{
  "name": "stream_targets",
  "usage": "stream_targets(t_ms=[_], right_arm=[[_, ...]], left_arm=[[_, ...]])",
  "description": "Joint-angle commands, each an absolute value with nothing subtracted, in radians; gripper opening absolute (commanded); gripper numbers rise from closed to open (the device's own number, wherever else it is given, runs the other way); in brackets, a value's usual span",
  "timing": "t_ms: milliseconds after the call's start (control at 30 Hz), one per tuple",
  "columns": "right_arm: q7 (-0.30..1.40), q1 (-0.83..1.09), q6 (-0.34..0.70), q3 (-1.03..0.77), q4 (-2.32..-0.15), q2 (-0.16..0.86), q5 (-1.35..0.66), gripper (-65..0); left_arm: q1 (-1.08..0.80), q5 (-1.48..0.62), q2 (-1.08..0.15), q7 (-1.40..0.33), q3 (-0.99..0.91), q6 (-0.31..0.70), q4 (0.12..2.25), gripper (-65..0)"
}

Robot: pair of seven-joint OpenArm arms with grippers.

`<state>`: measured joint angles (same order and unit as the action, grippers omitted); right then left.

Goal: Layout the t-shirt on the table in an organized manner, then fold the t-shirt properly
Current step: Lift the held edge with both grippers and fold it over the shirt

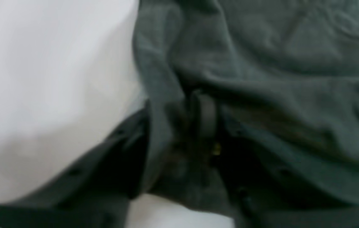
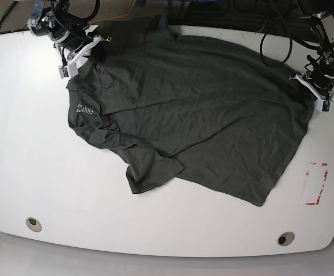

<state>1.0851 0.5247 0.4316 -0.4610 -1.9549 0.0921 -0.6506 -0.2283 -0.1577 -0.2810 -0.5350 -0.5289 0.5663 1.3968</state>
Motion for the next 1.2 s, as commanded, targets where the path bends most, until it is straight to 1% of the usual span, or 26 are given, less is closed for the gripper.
stream_targets(t_ms=[0,33,67,133,300,400,433,467,633,733,967,1167], right_arm=[[1.07,0.515,0.44,-0.469,-1.971,0.105,-0.661,-65.0],[1.07,0.515,0.44,-0.469,-1.971,0.105,-0.661,-65.0],[1.07,0.515,0.44,-0.469,-1.972,0.107,-0.662,-65.0],[1.07,0.515,0.44,-0.469,-1.972,0.108,-0.665,-65.0],[1.07,0.513,0.443,-0.469,-1.979,0.108,-0.667,-65.0],[1.07,0.512,0.444,-0.469,-1.991,0.119,-0.667,-65.0],[1.07,0.512,0.446,-0.467,-1.995,0.12,-0.668,-65.0],[1.07,0.512,0.446,-0.467,-1.995,0.12,-0.67,-65.0],[1.07,0.496,0.446,-0.469,-2.005,0.125,-0.75,-65.0],[1.069,0.493,0.446,-0.469,-2.006,0.157,-0.802,-65.0],[1.07,0.479,0.443,-0.506,-2.006,0.191,-0.951,-65.0],[1.07,0.467,0.444,-0.545,-2.006,0.202,-1.007,-65.0]], left_arm=[[-0.242,-0.101,-0.285,-0.631,-0.522,0.567,1.377,-60.5],[-0.243,-0.101,-0.285,-0.634,-0.522,0.567,1.377,-64.0],[-0.243,-0.101,-0.285,-0.634,-0.524,0.567,1.38,-64.4],[-0.245,-0.101,-0.285,-0.634,-0.527,0.567,1.399,-62.5],[-0.282,-0.107,-0.282,-0.634,-0.565,0.59,1.497,-62.5],[-0.305,-0.107,-0.278,-0.636,-0.584,0.656,1.58,-62.5],[-0.314,-0.107,-0.278,-0.636,-0.588,0.694,1.618,-62.5],[-0.315,-0.107,-0.277,-0.636,-0.588,0.698,1.632,-62.5],[-0.346,-0.107,-0.277,-0.636,-0.595,0.698,1.758,-62.5],[-0.351,-0.107,-0.275,-0.636,-0.613,0.698,1.814,-62.5],[-0.349,-0.108,-0.275,-0.638,-0.647,0.698,1.883,-62.5],[-0.344,-0.11,-0.275,-0.634,-0.679,0.698,1.923,-62.5]])
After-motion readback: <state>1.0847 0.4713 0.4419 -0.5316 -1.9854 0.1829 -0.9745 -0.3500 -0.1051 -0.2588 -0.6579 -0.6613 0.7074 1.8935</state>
